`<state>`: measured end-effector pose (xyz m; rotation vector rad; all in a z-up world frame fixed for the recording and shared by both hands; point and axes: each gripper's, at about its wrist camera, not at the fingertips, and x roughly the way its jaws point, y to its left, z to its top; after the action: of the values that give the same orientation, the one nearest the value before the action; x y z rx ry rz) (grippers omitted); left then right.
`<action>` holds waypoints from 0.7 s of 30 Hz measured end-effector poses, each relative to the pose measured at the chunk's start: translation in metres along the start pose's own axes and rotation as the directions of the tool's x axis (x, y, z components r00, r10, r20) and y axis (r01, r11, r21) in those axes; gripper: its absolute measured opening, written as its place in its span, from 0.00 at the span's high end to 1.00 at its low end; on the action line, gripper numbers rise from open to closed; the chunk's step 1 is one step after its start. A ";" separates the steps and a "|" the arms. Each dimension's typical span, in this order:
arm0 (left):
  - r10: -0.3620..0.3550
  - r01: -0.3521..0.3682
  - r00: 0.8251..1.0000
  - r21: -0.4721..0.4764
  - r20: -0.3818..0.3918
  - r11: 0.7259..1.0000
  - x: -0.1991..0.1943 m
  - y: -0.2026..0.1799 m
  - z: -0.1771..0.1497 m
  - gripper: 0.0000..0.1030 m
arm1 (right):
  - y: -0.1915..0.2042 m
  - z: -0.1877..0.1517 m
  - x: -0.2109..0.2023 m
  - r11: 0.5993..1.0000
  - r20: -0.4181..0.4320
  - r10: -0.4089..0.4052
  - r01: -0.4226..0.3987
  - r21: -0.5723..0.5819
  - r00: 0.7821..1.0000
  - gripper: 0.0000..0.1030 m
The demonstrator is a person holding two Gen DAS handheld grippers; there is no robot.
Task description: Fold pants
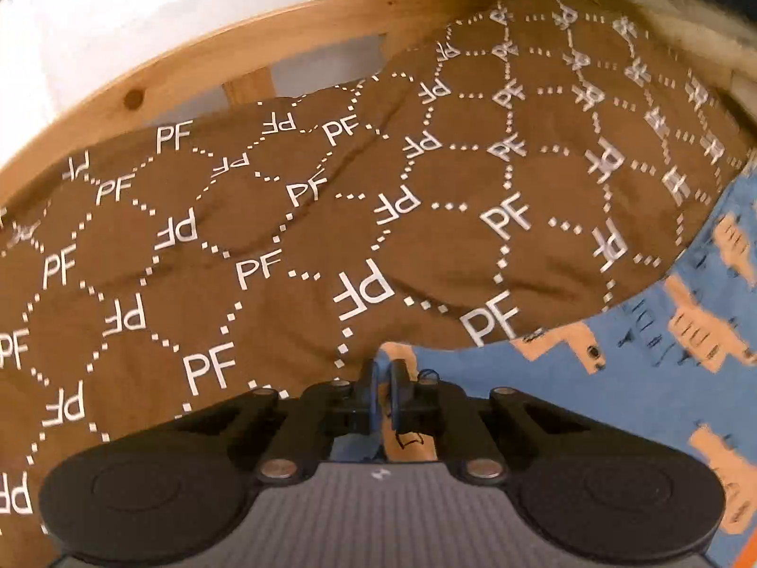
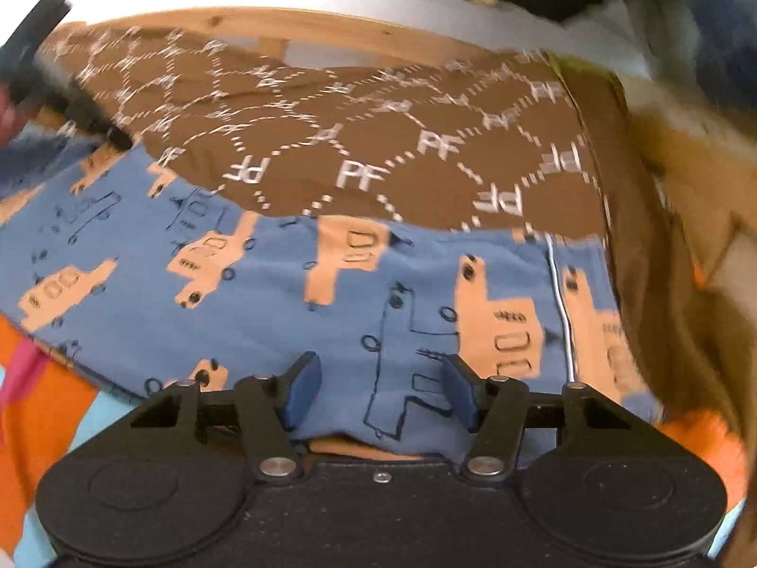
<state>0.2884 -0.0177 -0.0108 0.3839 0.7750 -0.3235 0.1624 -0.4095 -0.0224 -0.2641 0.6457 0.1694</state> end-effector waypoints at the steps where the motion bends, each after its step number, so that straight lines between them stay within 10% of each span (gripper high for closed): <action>1: 0.011 -0.011 1.000 0.013 -0.002 1.000 0.003 -0.002 -0.003 0.94 | -0.001 0.001 0.001 1.000 0.001 0.001 -0.001 0.009 1.000 0.42; 5: -0.042 0.042 0.999 -0.014 0.030 0.999 -0.012 0.013 -0.010 0.73 | 0.005 -0.002 -0.003 0.999 0.024 -0.018 0.018 -0.032 1.000 0.42; 7: -0.033 0.031 0.998 0.034 0.048 0.999 -0.035 0.030 -0.018 0.34 | 0.004 -0.002 -0.003 1.000 0.024 -0.012 0.012 -0.021 1.000 0.41; 13: 0.140 -0.116 0.983 0.181 -0.122 0.977 -0.056 0.078 -0.055 0.38 | 0.005 0.000 -0.007 1.000 0.022 -0.002 0.001 0.007 1.000 0.41; 16: 0.147 -0.134 0.975 0.088 -0.165 0.987 -0.053 0.098 -0.064 0.89 | 0.008 -0.002 -0.006 1.000 0.022 -0.008 0.008 -0.012 1.000 0.41; 21: 0.211 -0.201 0.966 0.077 -0.153 0.977 -0.054 0.085 -0.062 0.83 | 0.004 -0.003 -0.005 1.000 0.017 -0.011 0.011 0.011 1.000 0.41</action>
<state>0.2497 0.0932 0.0059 0.5484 0.8754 -0.1215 0.1560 -0.4069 -0.0225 -0.2549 0.6280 0.1575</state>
